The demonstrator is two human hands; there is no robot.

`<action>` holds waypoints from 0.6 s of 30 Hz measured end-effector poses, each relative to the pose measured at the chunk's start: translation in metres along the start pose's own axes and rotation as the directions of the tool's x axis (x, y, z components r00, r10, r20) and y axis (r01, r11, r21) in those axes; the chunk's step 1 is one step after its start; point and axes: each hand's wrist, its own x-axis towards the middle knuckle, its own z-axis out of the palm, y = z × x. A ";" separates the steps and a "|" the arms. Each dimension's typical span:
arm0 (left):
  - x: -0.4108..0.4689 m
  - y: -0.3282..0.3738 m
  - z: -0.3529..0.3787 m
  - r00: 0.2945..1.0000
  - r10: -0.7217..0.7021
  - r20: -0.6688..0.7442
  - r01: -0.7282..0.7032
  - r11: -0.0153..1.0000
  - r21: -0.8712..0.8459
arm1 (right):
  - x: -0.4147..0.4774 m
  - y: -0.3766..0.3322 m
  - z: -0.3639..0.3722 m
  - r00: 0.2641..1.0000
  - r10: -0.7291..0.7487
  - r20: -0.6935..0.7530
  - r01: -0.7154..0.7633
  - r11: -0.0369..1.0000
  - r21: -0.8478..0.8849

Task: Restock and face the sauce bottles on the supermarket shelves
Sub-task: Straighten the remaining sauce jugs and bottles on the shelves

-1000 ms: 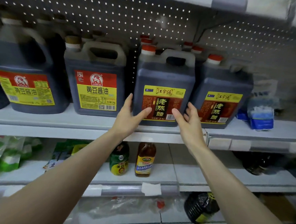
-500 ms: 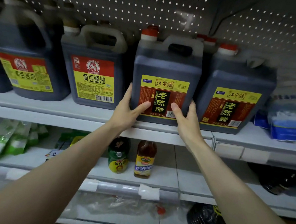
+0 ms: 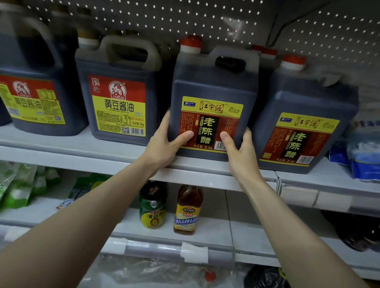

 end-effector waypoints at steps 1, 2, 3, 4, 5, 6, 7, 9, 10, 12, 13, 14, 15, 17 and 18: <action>0.001 -0.001 0.000 1.000 -0.003 0.002 0.003 1.000 0.005 | 0.001 0.001 0.000 1.000 -0.002 -0.004 0.002 1.000 -0.003; 0.001 -0.001 0.000 1.000 -0.005 0.003 0.005 1.000 0.013 | 0.001 0.001 0.001 1.000 -0.003 -0.006 0.003 1.000 -0.008; 0.002 -0.001 -0.001 1.000 -0.007 0.004 0.007 1.000 0.019 | 0.002 0.002 0.001 1.000 -0.003 -0.010 0.003 1.000 -0.011; 0.003 0.000 0.000 1.000 -0.010 0.005 0.010 1.000 0.020 | 0.002 0.002 0.001 1.000 -0.004 -0.010 0.003 1.000 -0.010; 0.004 0.000 0.000 1.000 -0.012 0.004 0.012 1.000 0.021 | 0.003 0.002 0.002 1.000 -0.004 -0.011 0.004 1.000 -0.009; 0.004 0.000 0.000 1.000 -0.015 0.004 0.015 1.000 0.024 | 0.004 0.002 0.002 1.000 -0.004 -0.010 0.004 1.000 -0.010; 0.005 0.000 0.000 1.000 -0.017 0.001 0.017 0.999 0.028 | 0.005 0.002 0.002 1.000 -0.004 -0.011 0.004 1.000 -0.014; 0.007 0.000 0.000 1.000 -0.012 -0.002 0.012 0.999 0.034 | 0.006 0.003 0.004 1.000 -0.004 -0.016 0.004 1.000 -0.012; 0.007 0.000 0.000 1.000 -0.010 -0.001 0.010 0.999 0.039 | 0.006 0.003 0.004 1.000 -0.003 -0.016 0.002 1.000 -0.010; 0.008 0.001 0.000 1.000 -0.015 0.000 0.015 0.999 0.046 | 0.007 0.002 0.004 1.000 0.003 -0.014 -0.003 1.000 -0.010; 0.009 0.001 0.000 1.000 -0.018 0.000 0.018 0.999 0.048 | 0.008 0.002 0.004 1.000 0.003 -0.013 -0.003 1.000 -0.010; 0.009 0.001 0.000 1.000 -0.022 -0.001 0.022 0.999 0.050 | 0.008 0.002 0.005 1.000 0.003 -0.011 -0.003 1.000 -0.010; 0.010 0.001 0.000 1.000 -0.025 -0.001 0.025 0.998 0.050 | 0.009 0.002 0.005 1.000 0.004 -0.010 -0.004 1.000 -0.013; 0.011 0.002 0.001 0.999 -0.037 0.002 0.036 0.998 0.043 | 0.011 0.002 0.005 1.000 0.001 -0.009 -0.001 1.000 -0.019; 0.012 0.002 0.001 0.999 -0.044 0.001 0.044 0.998 0.041 | 0.012 0.003 0.006 1.000 0.002 -0.008 -0.003 1.000 -0.023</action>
